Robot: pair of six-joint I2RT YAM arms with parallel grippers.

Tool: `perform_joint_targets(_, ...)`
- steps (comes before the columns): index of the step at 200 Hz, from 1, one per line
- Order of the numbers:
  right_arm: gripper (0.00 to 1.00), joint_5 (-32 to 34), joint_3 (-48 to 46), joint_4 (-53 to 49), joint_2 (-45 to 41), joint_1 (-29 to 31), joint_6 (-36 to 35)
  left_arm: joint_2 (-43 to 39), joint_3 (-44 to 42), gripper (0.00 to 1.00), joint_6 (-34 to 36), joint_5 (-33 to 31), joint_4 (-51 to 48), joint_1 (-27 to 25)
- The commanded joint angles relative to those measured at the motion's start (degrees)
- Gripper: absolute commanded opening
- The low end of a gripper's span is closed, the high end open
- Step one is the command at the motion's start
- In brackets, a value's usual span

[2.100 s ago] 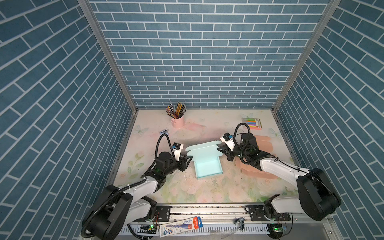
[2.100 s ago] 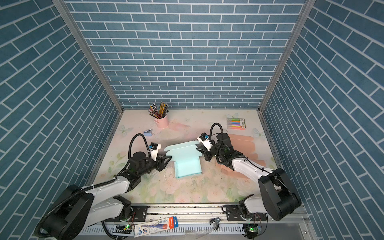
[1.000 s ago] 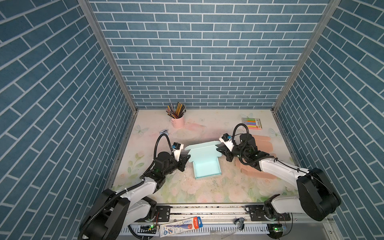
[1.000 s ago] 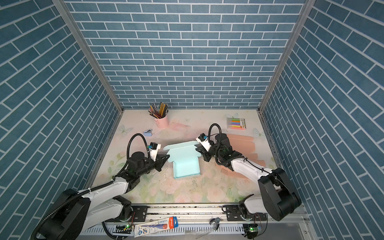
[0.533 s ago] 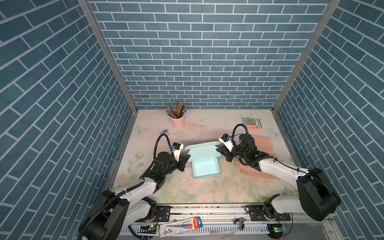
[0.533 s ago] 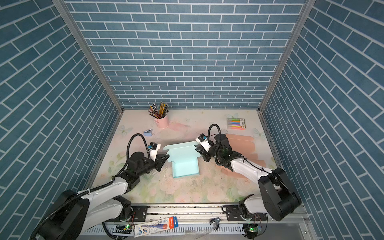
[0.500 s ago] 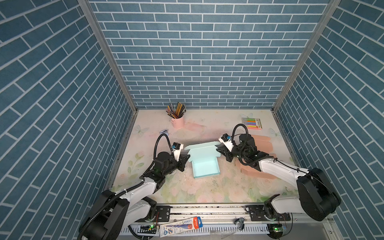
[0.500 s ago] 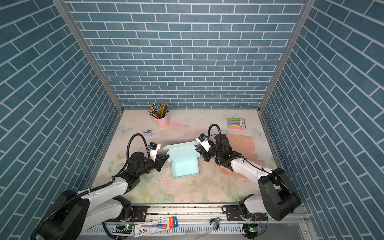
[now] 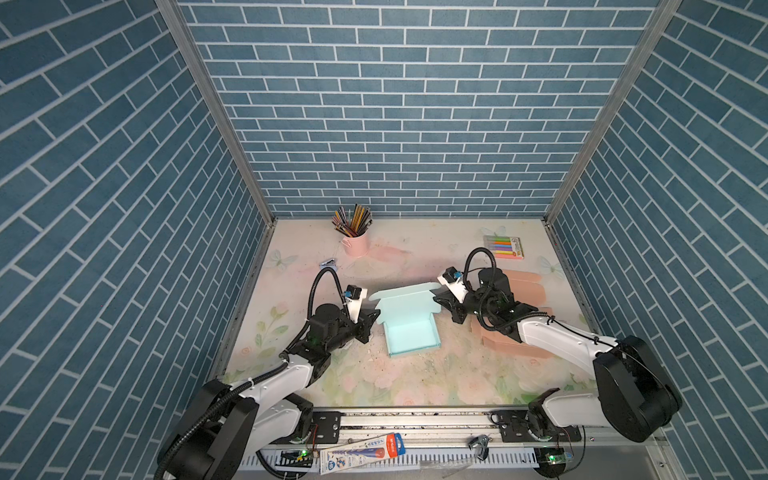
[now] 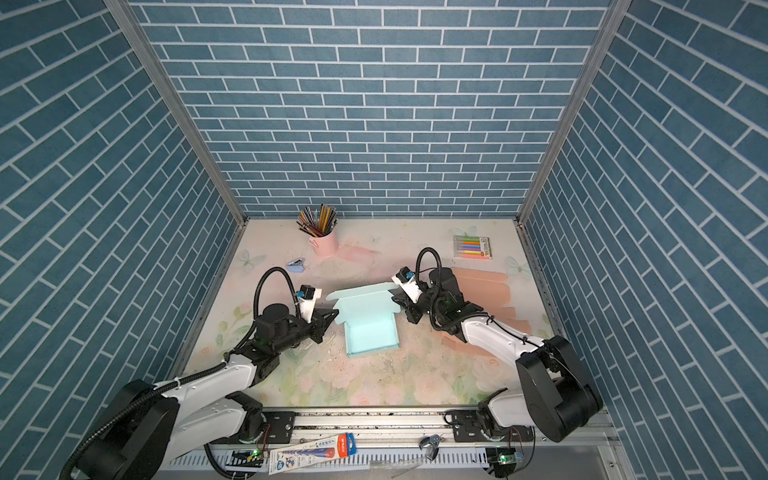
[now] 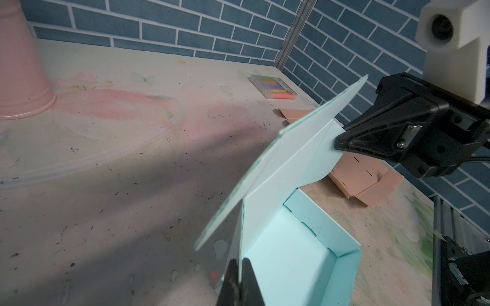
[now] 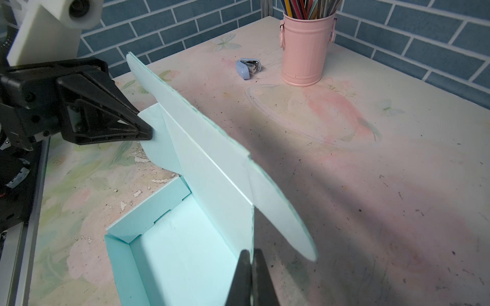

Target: Fold the paper box

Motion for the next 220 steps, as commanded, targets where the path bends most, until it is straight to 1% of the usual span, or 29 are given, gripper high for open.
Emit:
perform_joint_targets(1,0.00,0.42,1.02,-1.39,-0.46,0.76,0.07,-0.29,0.54,0.05,0.67,-0.89,0.17,-0.24)
perform_joint_targets(40,0.00,1.72,2.97,-1.66,1.05,1.57,2.03,-0.88,1.53,0.04,0.03,-2.16,0.19,-0.62)
perform_joint_targets(63,0.00,5.41,4.73,-2.92,2.35,3.42,2.97,-0.14,2.66,0.04,-0.57,-3.41,0.48,-1.23)
perform_joint_targets(87,0.01,8.96,5.26,-1.54,3.14,6.06,4.83,0.87,3.38,0.04,-1.21,-5.17,1.84,-2.15)
perform_joint_targets(118,0.02,15.20,6.92,-0.83,5.16,8.51,9.55,2.55,4.00,0.04,-1.78,-6.02,3.50,-2.63)
perform_joint_targets(138,0.03,16.45,7.48,0.50,6.04,9.40,12.91,3.24,4.37,0.04,-1.50,-6.79,3.91,-3.30)
perform_joint_targets(166,0.06,15.36,6.96,3.88,5.92,11.04,16.44,3.14,4.71,0.04,-0.67,-8.51,3.67,-4.28)
perform_joint_targets(195,0.07,16.89,7.65,4.41,6.26,13.84,17.48,3.16,4.66,0.04,-0.51,-9.81,4.09,-4.84)
perform_joint_targets(220,0.08,19.69,8.01,4.62,6.66,15.90,17.94,2.88,4.89,0.04,-0.51,-11.52,4.30,-5.42)
